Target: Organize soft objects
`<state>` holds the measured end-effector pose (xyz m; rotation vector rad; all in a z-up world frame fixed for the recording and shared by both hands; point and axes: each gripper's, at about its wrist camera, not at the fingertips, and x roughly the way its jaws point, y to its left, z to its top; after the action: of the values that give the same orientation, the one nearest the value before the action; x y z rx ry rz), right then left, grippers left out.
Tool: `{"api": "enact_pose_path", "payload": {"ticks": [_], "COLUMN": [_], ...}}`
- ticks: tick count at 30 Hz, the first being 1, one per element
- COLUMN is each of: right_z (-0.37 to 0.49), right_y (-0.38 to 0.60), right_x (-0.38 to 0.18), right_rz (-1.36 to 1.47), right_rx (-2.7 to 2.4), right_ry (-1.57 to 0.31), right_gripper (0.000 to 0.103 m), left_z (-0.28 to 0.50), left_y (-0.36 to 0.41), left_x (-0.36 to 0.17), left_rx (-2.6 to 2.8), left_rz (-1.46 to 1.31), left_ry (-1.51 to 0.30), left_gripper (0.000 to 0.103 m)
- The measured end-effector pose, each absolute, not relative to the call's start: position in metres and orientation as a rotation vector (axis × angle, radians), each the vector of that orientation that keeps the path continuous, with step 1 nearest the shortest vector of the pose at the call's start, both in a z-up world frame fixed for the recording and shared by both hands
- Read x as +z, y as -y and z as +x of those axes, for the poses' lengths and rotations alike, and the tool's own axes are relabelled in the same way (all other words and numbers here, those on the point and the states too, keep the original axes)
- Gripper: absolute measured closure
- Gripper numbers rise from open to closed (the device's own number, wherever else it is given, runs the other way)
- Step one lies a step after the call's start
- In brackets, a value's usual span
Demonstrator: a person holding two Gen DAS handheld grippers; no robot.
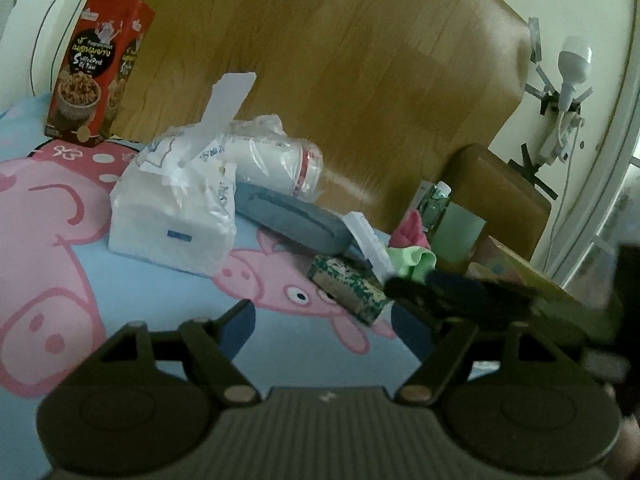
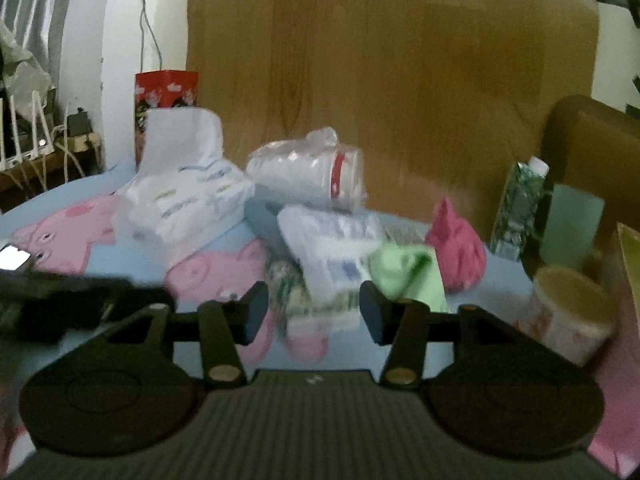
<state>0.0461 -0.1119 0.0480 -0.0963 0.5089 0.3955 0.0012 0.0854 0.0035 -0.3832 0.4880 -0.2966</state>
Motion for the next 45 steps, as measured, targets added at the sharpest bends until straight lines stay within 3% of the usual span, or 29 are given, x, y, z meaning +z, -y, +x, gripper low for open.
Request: {"api": "enact_pose_path", "payload": {"ticks": [6, 7, 8, 9, 14, 21, 26, 31, 34, 41, 45], "right_z": [0.083, 0.087, 0.089, 0.089, 0.055, -0.021, -0.061, -0.068, -0.076, -0.089, -0.085], "right_y": [0.090, 0.089, 0.088, 0.089, 0.113, 0.176, 0.210, 0.236, 0.244, 0.233, 0.220], "right_x": [0.039, 0.036, 0.034, 0.033, 0.043, 0.072, 0.062, 0.043, 0.040, 0.043, 0.032], "right_rz": [-0.195, -0.219, -0.239, -0.257, -0.251, 0.126, 0.315, 0.318, 0.315, 0.163, 0.048], "right_rx": [0.382, 0.374, 0.362, 0.340, 0.324, 0.483, 0.492, 0.307, 0.266, 0.365, 0.428], "right_ry": [-0.513, -0.515, -0.515, -0.507, -0.442, -0.465, -0.511, -0.587, -0.580, -0.551, -0.619], "right_gripper": [0.052, 0.055, 0.067, 0.073, 0.085, 0.086, 0.085, 0.067, 0.049, 0.019, 0.017], "left_z": [-0.001, -0.001, 0.000, 0.000, 0.002, 0.004, 0.004, 0.004, 0.003, -0.007, -0.017], "left_y": [-0.085, -0.085, -0.086, -0.086, -0.090, -0.093, -0.092, -0.088, -0.085, -0.043, -0.006], "left_x": [0.004, 0.005, 0.005, 0.005, 0.003, 0.001, 0.001, 0.002, 0.003, 0.010, 0.019], "left_rx": [-0.300, -0.300, -0.300, -0.301, -0.304, -0.288, -0.282, -0.304, -0.336, -0.495, -0.594], "left_rz": [-0.382, -0.383, -0.384, -0.387, -0.409, -0.437, -0.430, -0.404, -0.395, -0.371, -0.297], "left_ry": [-0.474, -0.472, -0.472, -0.472, -0.478, -0.489, -0.503, -0.516, -0.515, -0.615, -0.682], "left_gripper": [0.025, 0.025, 0.025, 0.025, 0.025, 0.023, 0.023, 0.022, 0.013, 0.013, 0.017]}}
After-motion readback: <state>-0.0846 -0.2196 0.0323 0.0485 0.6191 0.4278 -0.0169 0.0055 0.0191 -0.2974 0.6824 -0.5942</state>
